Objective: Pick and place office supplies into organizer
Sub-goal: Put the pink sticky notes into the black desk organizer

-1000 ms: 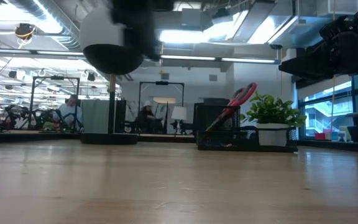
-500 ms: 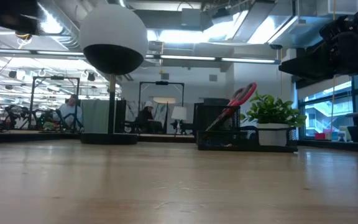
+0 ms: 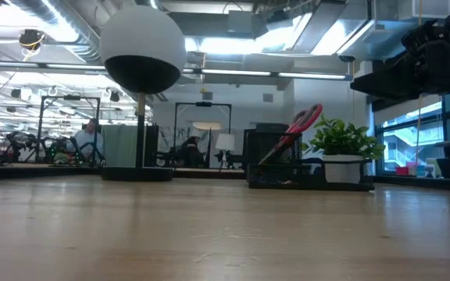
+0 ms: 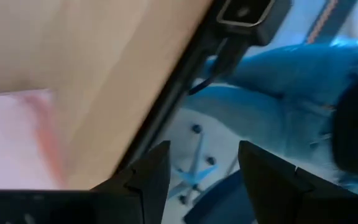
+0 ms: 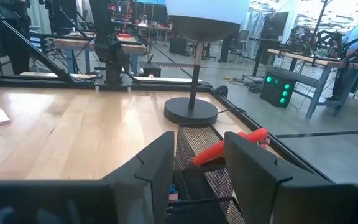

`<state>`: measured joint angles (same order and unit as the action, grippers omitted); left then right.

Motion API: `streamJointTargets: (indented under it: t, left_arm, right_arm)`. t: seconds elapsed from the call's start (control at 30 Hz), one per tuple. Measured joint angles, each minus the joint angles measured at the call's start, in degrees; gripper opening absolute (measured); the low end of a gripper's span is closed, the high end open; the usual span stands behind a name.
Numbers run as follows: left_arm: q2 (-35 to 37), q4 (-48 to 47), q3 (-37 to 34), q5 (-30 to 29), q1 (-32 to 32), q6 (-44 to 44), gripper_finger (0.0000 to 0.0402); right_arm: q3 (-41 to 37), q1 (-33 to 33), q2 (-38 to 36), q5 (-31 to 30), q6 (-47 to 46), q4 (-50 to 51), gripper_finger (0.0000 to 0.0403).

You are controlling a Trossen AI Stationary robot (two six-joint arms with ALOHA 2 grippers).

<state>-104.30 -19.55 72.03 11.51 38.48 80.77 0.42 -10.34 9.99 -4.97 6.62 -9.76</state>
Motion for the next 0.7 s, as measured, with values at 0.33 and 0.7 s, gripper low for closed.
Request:
streamJointTargets:
  t: [0.33,0.7]
  left_arm:
    - [-1.68,12.43,0.00,-0.95,-0.50,2.72,0.0180]
    - [-1.63,16.71,0.02,-1.49,-0.74,4.08,0.0180]
  right_arm:
    - [-0.01,-0.01,0.01,0.00,-0.13,0.03,0.0145]
    - [0.00,0.00,-0.01,0.00,0.09,0.14,0.0145]
